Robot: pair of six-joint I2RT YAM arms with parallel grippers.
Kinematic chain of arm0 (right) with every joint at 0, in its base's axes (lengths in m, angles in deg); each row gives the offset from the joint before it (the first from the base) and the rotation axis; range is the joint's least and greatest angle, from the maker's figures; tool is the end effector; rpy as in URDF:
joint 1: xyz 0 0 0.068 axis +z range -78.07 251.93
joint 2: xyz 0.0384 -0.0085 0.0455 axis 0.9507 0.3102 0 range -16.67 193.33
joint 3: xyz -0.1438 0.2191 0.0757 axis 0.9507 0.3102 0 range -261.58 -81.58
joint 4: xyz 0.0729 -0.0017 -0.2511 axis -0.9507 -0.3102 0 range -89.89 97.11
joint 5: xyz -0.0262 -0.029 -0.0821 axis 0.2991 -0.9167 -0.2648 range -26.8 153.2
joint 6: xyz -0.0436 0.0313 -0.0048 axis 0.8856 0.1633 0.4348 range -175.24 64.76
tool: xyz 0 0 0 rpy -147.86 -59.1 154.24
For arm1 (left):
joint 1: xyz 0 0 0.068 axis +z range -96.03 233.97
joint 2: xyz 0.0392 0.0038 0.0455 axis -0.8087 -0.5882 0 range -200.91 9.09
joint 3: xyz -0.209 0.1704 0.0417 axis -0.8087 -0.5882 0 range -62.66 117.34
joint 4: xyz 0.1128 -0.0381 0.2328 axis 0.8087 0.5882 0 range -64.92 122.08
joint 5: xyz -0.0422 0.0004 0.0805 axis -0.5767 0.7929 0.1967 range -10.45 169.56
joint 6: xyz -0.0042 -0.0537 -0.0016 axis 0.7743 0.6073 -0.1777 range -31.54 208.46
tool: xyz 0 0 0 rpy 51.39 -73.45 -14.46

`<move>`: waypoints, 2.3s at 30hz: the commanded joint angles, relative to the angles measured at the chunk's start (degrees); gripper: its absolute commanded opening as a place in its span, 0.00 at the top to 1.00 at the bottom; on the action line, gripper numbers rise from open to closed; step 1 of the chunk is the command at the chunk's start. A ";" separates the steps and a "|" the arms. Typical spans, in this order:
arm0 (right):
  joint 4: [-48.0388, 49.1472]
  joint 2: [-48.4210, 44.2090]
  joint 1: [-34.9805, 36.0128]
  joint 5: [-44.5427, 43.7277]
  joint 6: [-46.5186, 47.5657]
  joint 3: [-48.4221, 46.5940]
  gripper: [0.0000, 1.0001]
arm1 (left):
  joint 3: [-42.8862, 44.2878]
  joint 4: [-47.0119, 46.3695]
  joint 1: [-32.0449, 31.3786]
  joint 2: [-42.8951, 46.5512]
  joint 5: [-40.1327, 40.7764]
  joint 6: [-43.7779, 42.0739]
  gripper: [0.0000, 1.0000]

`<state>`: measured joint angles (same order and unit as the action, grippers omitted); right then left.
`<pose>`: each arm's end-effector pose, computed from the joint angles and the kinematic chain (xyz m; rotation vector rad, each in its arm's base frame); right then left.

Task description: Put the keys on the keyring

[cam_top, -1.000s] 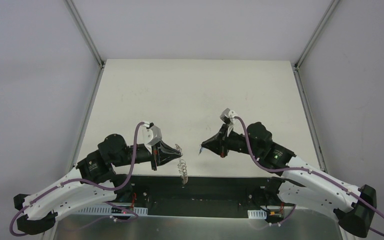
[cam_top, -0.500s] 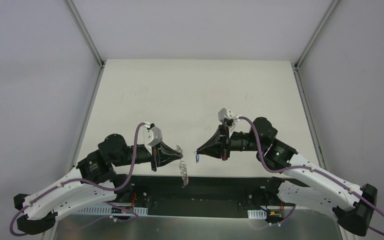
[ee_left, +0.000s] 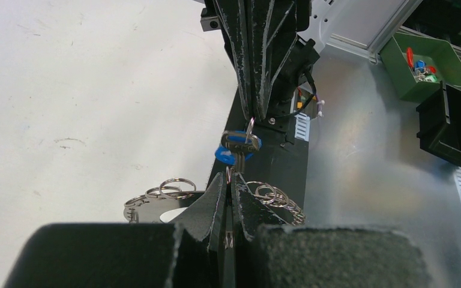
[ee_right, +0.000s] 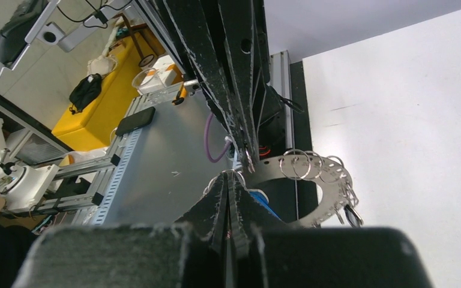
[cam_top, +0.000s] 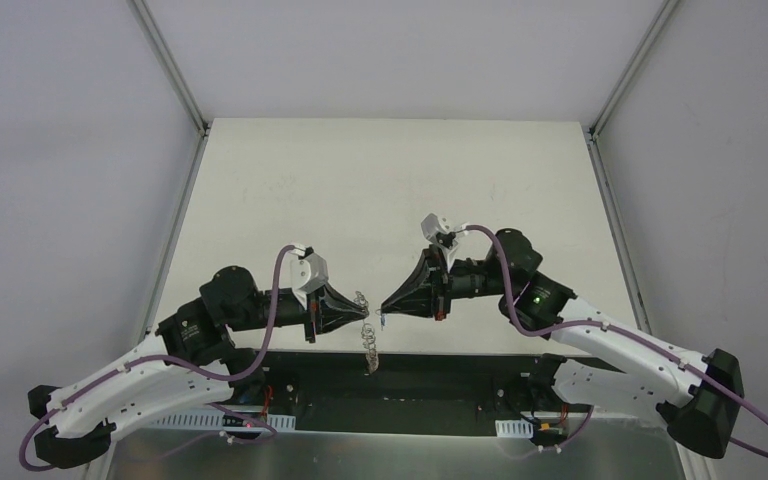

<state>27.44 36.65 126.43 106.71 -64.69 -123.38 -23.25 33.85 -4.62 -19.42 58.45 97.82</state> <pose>0.1037 0.1876 0.3504 -1.2041 1.1035 1.4162 0.0539 -0.1127 0.3488 0.9703 1.3573 -1.2032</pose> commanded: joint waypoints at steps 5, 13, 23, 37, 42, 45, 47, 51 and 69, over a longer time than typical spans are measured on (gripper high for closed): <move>6.95 2.26 1.26 2.68 -1.27 -3.38 1.00 | 1.10 -5.06 -0.65 0.27 -2.59 -0.83 1.00; 7.79 4.02 2.12 2.74 -1.50 -3.88 1.00 | 0.82 -5.62 -0.67 0.69 -3.18 -0.68 1.00; 7.79 4.15 2.36 1.97 -1.31 -3.46 1.00 | 0.46 -6.15 -0.65 1.49 -3.40 -0.57 1.00; 7.79 4.65 2.44 1.14 -1.27 -3.01 1.00 | 0.03 -6.90 -0.65 2.02 -4.02 -0.40 1.00; 7.79 4.32 2.41 0.31 -1.44 -2.46 1.00 | -0.20 -7.39 -0.65 2.54 -4.68 -0.31 1.00; 7.79 4.12 2.45 -0.14 -1.55 -2.14 1.00 | -0.43 -7.81 -0.65 2.84 -5.02 -0.23 1.00; 7.79 3.87 2.41 -0.38 -1.63 -1.85 1.00 | -0.53 -8.00 -0.65 3.20 -5.23 -0.23 1.00; 7.79 3.42 2.44 -0.58 -1.86 -1.58 1.00 | -0.70 -8.24 -0.65 3.58 -5.44 -0.13 1.00; 12.41 2.74 2.41 -3.68 -5.18 1.50 1.00 | -1.38 -8.51 -0.65 4.28 -5.96 -0.04 1.00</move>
<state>34.26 41.11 128.81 105.11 -68.47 -122.39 -24.60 30.07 -4.62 -15.93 54.47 97.85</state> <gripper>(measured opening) 0.004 0.007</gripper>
